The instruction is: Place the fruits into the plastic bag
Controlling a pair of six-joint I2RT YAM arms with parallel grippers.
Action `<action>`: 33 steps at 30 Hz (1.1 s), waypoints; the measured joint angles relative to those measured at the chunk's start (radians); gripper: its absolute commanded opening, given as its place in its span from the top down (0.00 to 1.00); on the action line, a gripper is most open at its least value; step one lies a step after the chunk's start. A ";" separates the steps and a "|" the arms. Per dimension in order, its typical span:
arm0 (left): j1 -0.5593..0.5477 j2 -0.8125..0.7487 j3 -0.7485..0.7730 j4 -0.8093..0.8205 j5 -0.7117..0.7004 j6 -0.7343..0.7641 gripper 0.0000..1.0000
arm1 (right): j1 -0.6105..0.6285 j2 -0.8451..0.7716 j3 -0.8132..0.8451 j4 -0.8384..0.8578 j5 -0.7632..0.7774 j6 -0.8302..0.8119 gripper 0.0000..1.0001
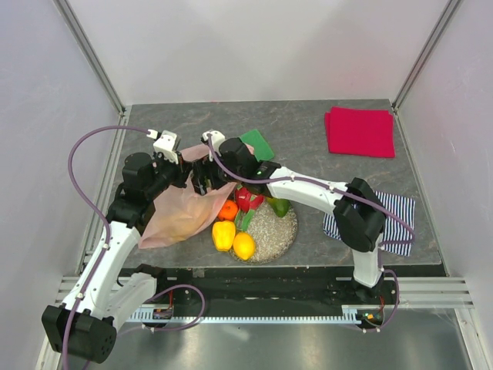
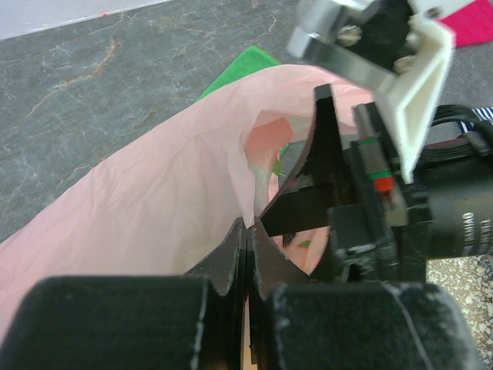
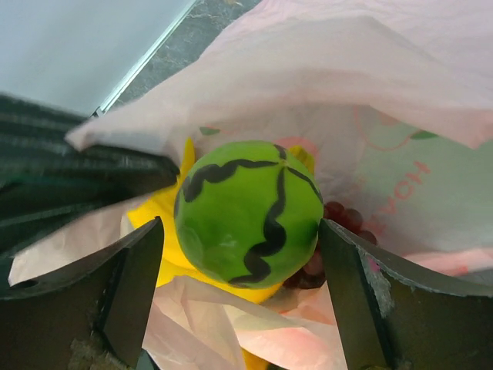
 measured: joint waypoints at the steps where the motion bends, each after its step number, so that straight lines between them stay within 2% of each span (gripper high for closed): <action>1: 0.000 0.000 0.000 0.000 0.000 0.000 0.98 | -0.003 -0.013 -0.013 -0.002 0.004 -0.003 0.11; 12: 0.000 0.000 0.000 0.000 -0.002 0.000 0.98 | -0.080 -0.236 -0.162 -0.004 0.048 -0.029 0.09; 20: 0.000 0.000 0.000 0.000 -0.002 0.000 0.98 | -0.121 -0.317 -0.253 -0.015 0.089 -0.049 0.09; 28: 0.000 0.000 0.000 0.000 -0.007 0.000 0.98 | -0.195 -0.443 -0.297 -0.069 0.171 -0.133 0.07; 33: 0.000 0.000 0.000 0.000 -0.030 0.000 0.98 | -0.229 -0.417 -0.288 -0.090 0.172 -0.232 0.07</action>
